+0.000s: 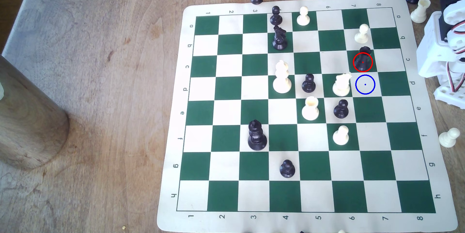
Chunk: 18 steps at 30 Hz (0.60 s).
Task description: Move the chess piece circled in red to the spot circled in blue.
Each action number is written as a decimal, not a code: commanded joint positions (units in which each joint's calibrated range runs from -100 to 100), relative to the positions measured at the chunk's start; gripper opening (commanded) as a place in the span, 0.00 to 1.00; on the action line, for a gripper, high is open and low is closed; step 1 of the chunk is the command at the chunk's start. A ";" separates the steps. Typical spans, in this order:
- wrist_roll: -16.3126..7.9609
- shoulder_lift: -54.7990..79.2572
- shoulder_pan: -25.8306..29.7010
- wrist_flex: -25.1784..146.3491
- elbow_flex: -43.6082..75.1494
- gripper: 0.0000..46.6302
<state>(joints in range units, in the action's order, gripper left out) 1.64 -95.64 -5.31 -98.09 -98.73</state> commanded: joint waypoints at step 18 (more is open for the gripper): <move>0.49 -0.11 -10.69 108.41 39.90 0.01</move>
<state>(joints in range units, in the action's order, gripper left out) 1.93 -95.64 -11.95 -15.30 -72.44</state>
